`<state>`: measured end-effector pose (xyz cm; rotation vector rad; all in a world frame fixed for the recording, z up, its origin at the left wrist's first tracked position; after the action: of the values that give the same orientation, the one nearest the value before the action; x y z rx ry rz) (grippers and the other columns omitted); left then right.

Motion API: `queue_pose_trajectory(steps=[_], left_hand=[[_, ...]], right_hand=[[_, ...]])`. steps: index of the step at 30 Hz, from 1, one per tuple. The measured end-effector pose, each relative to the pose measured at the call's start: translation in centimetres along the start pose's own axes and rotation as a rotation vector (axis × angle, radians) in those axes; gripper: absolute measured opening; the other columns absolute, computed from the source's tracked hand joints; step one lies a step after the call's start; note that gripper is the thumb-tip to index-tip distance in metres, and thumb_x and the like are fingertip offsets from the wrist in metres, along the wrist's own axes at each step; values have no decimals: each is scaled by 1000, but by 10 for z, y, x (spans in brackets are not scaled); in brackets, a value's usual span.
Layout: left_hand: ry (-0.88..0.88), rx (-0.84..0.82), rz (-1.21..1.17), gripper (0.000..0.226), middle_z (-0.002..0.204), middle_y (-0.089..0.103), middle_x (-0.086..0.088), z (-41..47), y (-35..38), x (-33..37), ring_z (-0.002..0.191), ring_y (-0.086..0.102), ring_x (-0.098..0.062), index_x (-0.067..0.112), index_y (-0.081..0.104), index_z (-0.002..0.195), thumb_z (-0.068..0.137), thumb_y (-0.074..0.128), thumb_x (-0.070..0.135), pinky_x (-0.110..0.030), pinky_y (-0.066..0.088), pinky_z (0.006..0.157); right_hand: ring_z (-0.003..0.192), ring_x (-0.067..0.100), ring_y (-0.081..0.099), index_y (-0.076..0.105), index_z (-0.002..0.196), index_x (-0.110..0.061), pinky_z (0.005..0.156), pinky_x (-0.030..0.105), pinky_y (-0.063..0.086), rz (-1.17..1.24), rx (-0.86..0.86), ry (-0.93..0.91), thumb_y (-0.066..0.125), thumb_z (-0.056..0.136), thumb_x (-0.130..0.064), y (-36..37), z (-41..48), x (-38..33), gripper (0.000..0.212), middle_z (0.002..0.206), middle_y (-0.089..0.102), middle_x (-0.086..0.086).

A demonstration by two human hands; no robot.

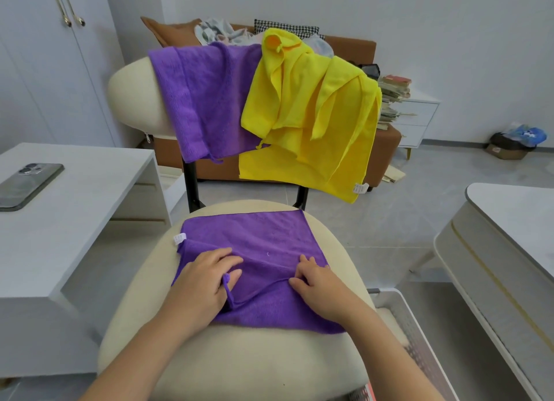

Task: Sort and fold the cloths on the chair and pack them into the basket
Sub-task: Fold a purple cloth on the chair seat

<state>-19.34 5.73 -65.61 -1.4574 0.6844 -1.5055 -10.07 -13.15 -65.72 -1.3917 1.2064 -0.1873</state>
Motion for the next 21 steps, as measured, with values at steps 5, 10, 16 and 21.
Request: queue_pose_trajectory(steps=[5, 10, 16, 21], left_hand=[[23, 53, -93, 40, 108, 62, 17, 2, -5, 4, 102, 56, -5, 30, 63, 108, 92, 34, 52, -21, 41, 85], [-66, 24, -73, 36, 61, 48, 0, -1, -8, 1, 61, 47, -16, 21, 37, 66, 97, 42, 39, -33, 39, 60], [-334, 174, -289, 50, 54, 36, -3, -7, -28, -17, 56, 34, -24, 12, 30, 59, 95, 42, 44, -34, 28, 55], [-459, 133, -492, 49, 61, 41, -3, -9, -36, -28, 62, 38, -23, 11, 40, 63, 86, 59, 49, -32, 32, 61]], right_hand=[[106, 26, 46, 32, 70, -25, 102, 47, 34, -108, 88, 125, 36, 100, -30, -8, -7, 4, 31, 101, 48, 2], [83, 22, 47, 36, 68, -25, 95, 42, 39, -132, 151, 126, 42, 97, -32, -17, -12, 7, 30, 84, 52, -2], [61, 4, 45, 57, 70, -23, 59, 19, 37, 217, 249, -161, 67, 87, -30, -30, -17, 13, 20, 64, 53, -12], [64, 9, 48, 65, 74, -15, 62, 26, 41, 290, 20, -77, 79, 76, -25, -32, -21, 31, 17, 70, 55, -2]])
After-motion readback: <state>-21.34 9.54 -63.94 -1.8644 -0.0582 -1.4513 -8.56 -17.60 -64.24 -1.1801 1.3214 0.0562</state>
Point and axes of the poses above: each hand's wrist, its own z-axis towards the middle knuckle, its own y-axis out of the palm, x = y × z, the point moved 4 cm from there along z, towards the middle knuckle
